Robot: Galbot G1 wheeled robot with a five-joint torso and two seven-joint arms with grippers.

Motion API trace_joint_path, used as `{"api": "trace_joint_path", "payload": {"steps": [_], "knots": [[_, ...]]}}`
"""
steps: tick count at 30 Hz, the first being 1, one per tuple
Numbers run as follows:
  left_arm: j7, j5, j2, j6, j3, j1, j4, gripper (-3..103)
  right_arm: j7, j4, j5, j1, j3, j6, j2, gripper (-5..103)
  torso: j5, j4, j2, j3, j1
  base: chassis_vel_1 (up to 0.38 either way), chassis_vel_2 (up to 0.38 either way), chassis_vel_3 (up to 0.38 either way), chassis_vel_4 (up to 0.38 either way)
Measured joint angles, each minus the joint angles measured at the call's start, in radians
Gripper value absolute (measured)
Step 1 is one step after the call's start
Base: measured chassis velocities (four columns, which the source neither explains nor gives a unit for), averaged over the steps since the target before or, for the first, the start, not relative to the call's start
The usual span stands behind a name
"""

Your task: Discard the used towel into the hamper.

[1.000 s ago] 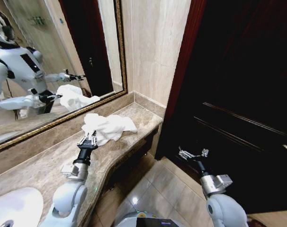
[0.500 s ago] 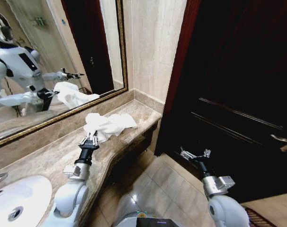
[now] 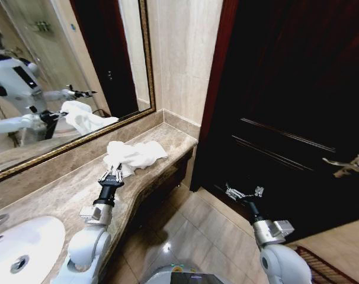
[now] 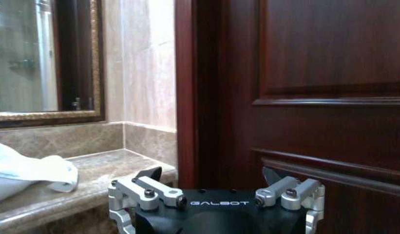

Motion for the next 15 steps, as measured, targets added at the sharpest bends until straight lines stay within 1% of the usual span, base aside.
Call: {"api": "trace_joint_path", "payload": {"steps": [9, 11, 15], "knots": [[0.001, 0.005, -0.001, -0.001, 0.002, -0.003, 0.001, 7, -0.001, 0.000, 0.006, -0.003, 0.007, 0.005, -0.002, 100, 0.0000, 0.0002, 0.000, 0.000, 0.000, -0.021, -0.140, -0.119, -0.032], [0.002, 0.006, -0.002, -0.001, 0.002, -0.003, 0.001, 7, -0.001, 0.000, 0.007, -0.004, 0.009, 0.007, -0.002, 100, 0.0000, -0.0001, 0.000, 0.000, 0.000, -0.048, -0.158, -0.176, -0.069], [0.003, 0.008, -0.002, -0.001, 0.003, -0.002, 0.001, 7, -0.001, -0.001, 0.008, -0.006, 0.012, 0.008, -0.002, 100, -0.0001, 0.0001, 0.000, 0.000, 0.000, -0.045, -0.173, -0.162, -0.057]]}}
